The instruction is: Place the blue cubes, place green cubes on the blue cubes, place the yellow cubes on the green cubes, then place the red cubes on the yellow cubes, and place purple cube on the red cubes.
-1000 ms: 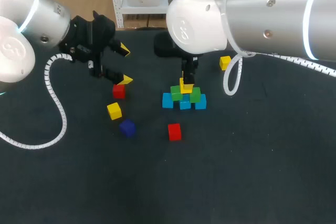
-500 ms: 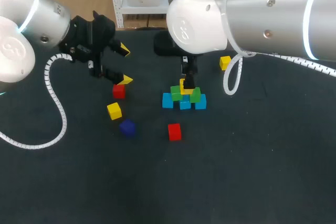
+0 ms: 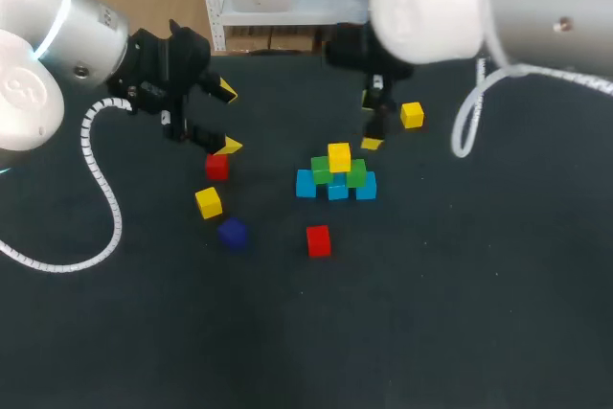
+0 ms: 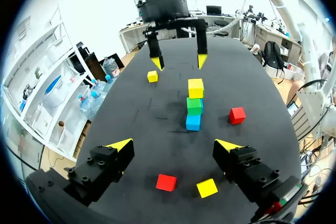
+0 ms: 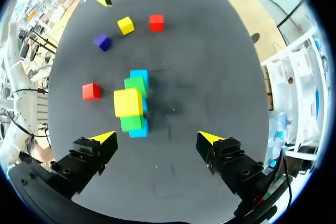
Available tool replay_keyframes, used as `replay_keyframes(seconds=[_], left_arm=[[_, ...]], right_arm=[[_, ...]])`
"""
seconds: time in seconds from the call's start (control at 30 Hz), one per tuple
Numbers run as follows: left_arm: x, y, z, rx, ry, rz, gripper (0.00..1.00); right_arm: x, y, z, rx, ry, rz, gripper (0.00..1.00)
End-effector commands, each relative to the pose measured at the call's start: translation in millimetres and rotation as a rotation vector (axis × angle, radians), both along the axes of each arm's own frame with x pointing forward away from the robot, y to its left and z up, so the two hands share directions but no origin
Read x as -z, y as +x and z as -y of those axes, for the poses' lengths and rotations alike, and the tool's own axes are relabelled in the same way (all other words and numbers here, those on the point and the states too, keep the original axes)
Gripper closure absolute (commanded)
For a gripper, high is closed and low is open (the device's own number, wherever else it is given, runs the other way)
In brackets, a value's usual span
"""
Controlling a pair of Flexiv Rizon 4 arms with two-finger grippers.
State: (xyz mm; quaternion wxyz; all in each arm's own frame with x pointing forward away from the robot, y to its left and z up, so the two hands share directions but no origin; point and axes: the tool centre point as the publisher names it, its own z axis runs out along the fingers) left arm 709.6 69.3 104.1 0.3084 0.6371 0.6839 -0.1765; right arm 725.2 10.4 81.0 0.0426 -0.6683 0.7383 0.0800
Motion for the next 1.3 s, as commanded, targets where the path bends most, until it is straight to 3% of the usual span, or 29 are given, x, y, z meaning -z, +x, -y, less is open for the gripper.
replay_keyframes(seconds=[0.03,0.3,0.43,0.57,0.9,0.97,1.1,1.23,1.3], left_arm=[[1.1,-0.9,-2,0.002,-0.006,0.004,0.0],[1.1,-0.9,-2,0.002,-0.006,0.004,0.0],[1.1,-0.9,-2,0.002,-0.006,0.004,0.0],[1.1,-0.9,-2,0.002,-0.006,0.004,0.0],[1.1,-0.9,-2,0.002,-0.006,0.004,0.0],[1.1,-0.9,-2,0.002,-0.006,0.004,0.0],[1.1,-0.9,-2,0.002,-0.006,0.004,0.0],[1.1,-0.9,-2,0.002,-0.006,0.004,0.0],[1.1,-0.9,-2,0.002,-0.006,0.004,0.0]], right_arm=[[-4,-2.9,26,0.012,0.088,0.015,0.0],[-4,22.3,48,0.026,0.077,-0.002,0.0],[-3,37.1,55,0.044,0.126,-0.032,0.0],[-9,39.7,53,0.022,0.197,-0.054,0.0],[-9,39.7,53,0.022,0.197,-0.054,0.0],[0,32.3,69,0.152,0.105,-0.124,0.0],[9,29.3,110,0.308,0.102,-0.148,0.0],[11,44.7,124,0.216,0.112,-0.091,0.0],[13,59.7,123,0.076,0.119,-0.069,0.0]])
